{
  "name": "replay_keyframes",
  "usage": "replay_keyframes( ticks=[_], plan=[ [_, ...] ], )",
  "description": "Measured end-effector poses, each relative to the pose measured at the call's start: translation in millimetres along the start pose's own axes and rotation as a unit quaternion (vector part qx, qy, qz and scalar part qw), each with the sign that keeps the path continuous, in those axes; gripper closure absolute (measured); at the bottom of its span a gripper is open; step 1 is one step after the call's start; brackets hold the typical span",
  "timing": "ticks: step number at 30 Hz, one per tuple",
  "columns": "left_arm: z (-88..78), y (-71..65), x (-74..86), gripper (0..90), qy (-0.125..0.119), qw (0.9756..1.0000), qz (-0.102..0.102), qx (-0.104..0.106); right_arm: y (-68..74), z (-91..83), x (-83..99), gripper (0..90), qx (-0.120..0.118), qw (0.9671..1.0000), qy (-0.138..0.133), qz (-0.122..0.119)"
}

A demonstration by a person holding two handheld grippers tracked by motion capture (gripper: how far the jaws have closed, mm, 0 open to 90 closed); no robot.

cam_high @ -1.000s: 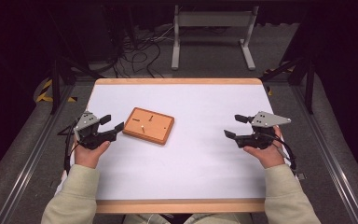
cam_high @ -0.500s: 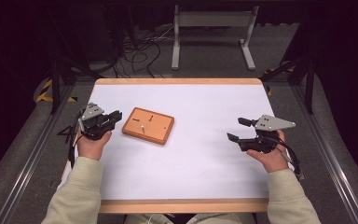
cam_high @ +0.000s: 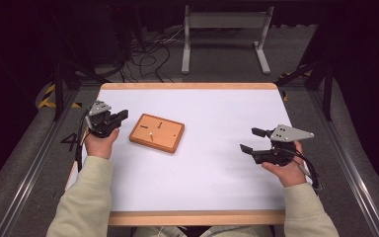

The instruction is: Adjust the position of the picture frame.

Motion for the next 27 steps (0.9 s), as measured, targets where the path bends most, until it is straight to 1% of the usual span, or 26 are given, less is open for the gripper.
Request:
replay_keyframes(
  ticks=[2, 3, 4, 7, 8, 12, 13, 14, 16, 19, 20, 22, 23, 24, 27],
  plan=[
    [10.0, 3.6, 3.5, 90.0, 0.006, 1.0000, -0.004, -0.004, 2.4, -2.5, 0.1, 27.7, 0.000, 1.0000, 0.001, -0.001],
    [13.7, 5.6, 5.3, 90.0, 0.010, 0.9999, -0.009, -0.004, 3.3, -4.0, 0.1, 27.7, 0.000, 1.0000, 0.000, 0.000],
    [16.6, 7.3, 6.5, 90.0, 0.011, 0.9999, -0.013, -0.003, 4.2, -5.7, -0.1, 27.7, -0.003, 1.0000, -0.004, 0.005],
    [26.3, 14.0, 10.7, 90.0, 0.019, 0.9994, -0.029, 0.002, 7.0, -10.3, -1.1, 27.7, -0.002, 1.0000, -0.008, 0.005],
    [31.0, 16.0, 12.5, 90.0, 0.024, 0.9991, -0.034, 0.002, 8.0, -11.5, -1.0, 27.7, -0.001, 1.0000, -0.007, 0.005],
    [46.5, 18.6, 20.3, 90.0, 0.055, 0.9978, -0.038, 0.001, 9.0, -14.5, 3.6, 27.7, 0.004, 0.9999, 0.003, 0.009],
    [50.9, 19.3, 22.6, 90.0, 0.065, 0.9970, -0.040, 0.002, 8.5, -15.0, 4.5, 27.7, 0.004, 1.0000, 0.003, 0.008],
    [53.5, 20.0, 24.0, 90.0, 0.074, 0.9964, -0.042, 0.004, 8.6, -16.3, 5.9, 27.7, 0.006, 0.9999, 0.004, 0.012],
    [56.9, 20.9, 26.2, 90.0, 0.080, 0.9957, -0.047, 0.002, 7.9, -18.4, 7.1, 27.7, 0.008, 0.9999, 0.004, 0.012],
    [60.2, 22.7, 29.8, 90.0, 0.094, 0.9943, -0.050, 0.007, 7.6, -20.6, 7.7, 27.7, 0.009, 0.9999, 0.003, 0.014],
    [60.5, 22.4, 31.0, 90.0, 0.102, 0.9932, -0.054, 0.011, 7.6, -20.9, 7.9, 27.7, 0.009, 0.9999, 0.002, 0.014],
    [62.6, 22.0, 32.8, 90.0, 0.109, 0.9924, -0.056, 0.014, 7.8, -20.8, 8.0, 27.7, 0.008, 0.9999, 0.002, 0.015],
    [62.6, 22.0, 32.8, 90.0, 0.109, 0.9924, -0.056, 0.014, 8.0, -20.6, 7.9, 27.6, 0.007, 0.9999, 0.002, 0.014],
    [64.3, 21.0, 34.1, 90.0, 0.118, 0.9914, -0.054, 0.017, 8.2, -20.3, 7.8, 27.7, 0.007, 0.9999, 0.002, 0.014],
    [66.5, 21.2, 36.5, 90.0, 0.131, 0.9897, -0.055, 0.018, 8.5, -19.6, 7.3, 27.7, 0.005, 0.9999, 0.001, 0.014]
  ],
)
Point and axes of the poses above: each handheld gripper's, and its own axes: z roughly forward along the jaws, x roughly out of its underside, y roughly to its left, the point moved 3 cm from there along z, roughly forward along the jaws, and after that the axes turned 1 degree about y, right-handed, at the moved point
